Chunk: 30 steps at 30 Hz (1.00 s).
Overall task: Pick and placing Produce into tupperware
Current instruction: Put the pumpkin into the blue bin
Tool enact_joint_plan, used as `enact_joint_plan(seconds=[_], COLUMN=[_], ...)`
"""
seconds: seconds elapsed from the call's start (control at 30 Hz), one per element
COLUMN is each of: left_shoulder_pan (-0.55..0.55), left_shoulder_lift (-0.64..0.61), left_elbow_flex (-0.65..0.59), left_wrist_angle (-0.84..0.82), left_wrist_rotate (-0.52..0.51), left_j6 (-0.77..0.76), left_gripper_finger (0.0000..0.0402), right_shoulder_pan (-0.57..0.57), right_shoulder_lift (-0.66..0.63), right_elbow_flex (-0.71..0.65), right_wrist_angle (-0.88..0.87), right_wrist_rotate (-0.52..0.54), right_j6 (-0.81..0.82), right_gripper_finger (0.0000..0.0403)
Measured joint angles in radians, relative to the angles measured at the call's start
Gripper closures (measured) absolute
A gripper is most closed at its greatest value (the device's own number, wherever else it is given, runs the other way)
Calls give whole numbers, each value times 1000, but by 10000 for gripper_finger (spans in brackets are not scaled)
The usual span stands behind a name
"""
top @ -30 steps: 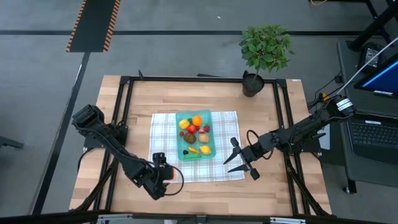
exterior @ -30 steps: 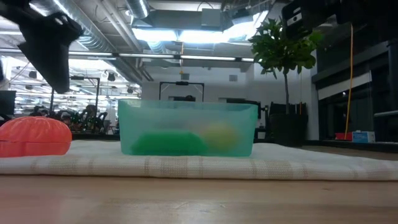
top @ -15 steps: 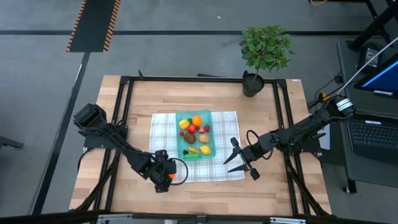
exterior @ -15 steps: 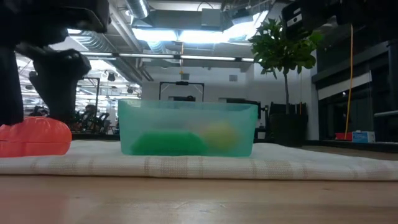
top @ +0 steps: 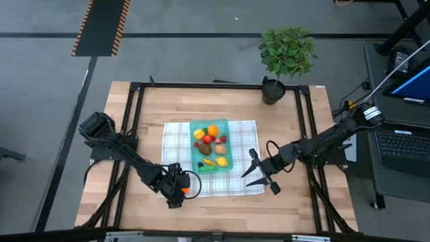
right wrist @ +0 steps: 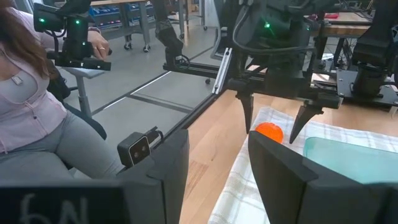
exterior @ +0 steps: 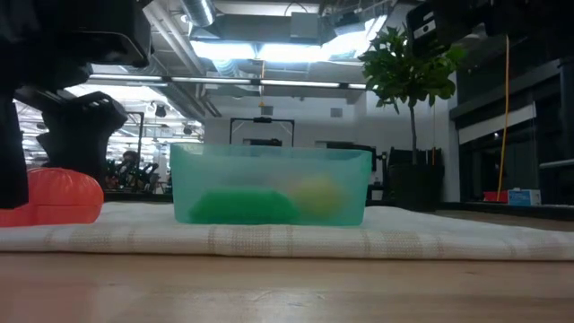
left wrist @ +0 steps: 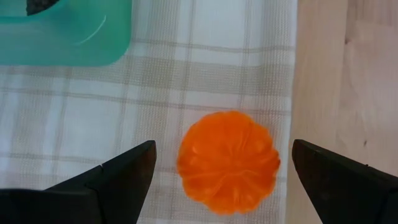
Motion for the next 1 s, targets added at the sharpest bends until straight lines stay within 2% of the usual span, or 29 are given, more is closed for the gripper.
enact_joint_plan(seconds=[0.47, 0.6, 1.0], left_shoulder_pan=[-2, -2, 0], left_shoulder_lift=[1, 40, 57], left_elbow_flex=[-21, -21, 9], left_wrist_angle=[4, 4, -12], left_wrist_rotate=[-1, -1, 9], left_j6=[-11, -11, -11], left_gripper_finger=[35, 35, 35], right_shoulder_pan=[0, 0, 0], right_shoulder_lift=[0, 0, 0], right_elbow_flex=[0, 0, 0], right_wrist_angle=[0, 0, -2], right_wrist_rotate=[0, 0, 0], right_j6=[0, 0, 1], right_gripper_finger=[235, 235, 235])
